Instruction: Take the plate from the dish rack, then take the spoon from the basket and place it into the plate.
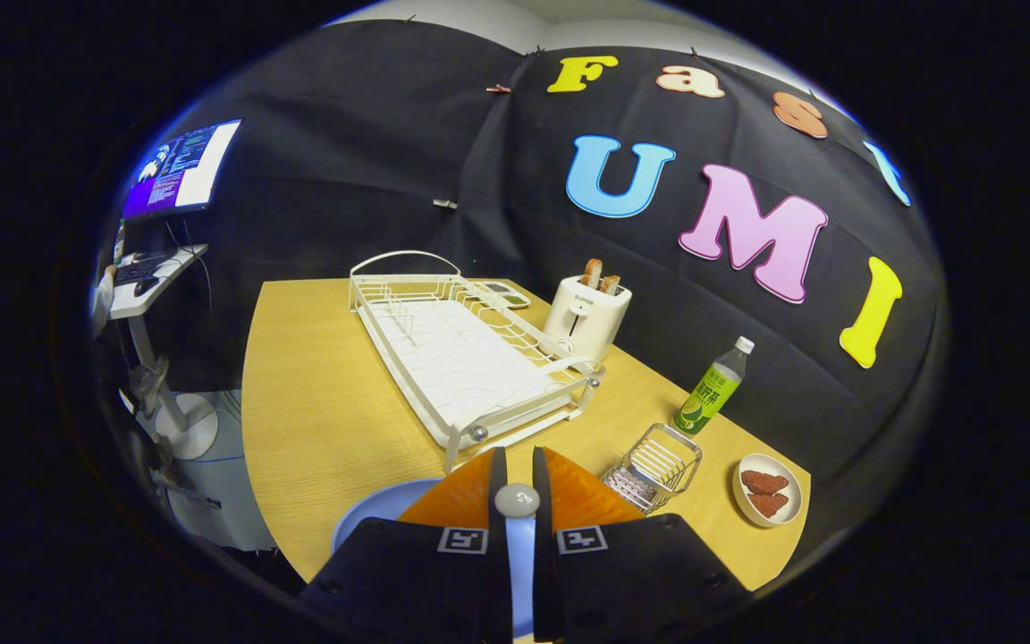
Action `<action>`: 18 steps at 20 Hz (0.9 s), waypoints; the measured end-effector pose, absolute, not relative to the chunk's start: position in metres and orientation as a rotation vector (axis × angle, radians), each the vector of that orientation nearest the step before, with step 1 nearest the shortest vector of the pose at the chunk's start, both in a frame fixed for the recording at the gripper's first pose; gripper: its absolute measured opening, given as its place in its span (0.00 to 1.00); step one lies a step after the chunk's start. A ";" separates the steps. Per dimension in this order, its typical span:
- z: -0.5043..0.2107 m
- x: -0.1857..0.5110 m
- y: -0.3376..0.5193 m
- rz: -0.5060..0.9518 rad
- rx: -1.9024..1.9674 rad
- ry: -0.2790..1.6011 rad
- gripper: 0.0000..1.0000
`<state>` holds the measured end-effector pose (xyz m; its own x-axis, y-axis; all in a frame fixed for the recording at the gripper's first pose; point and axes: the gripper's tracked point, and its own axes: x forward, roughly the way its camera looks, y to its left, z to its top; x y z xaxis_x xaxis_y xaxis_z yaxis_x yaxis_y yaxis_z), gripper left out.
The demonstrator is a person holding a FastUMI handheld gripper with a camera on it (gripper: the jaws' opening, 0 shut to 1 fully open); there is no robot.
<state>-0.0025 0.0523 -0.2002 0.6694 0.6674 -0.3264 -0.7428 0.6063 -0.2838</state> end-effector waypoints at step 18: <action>-0.251 -0.041 0.047 0.927 -0.405 0.406 0.27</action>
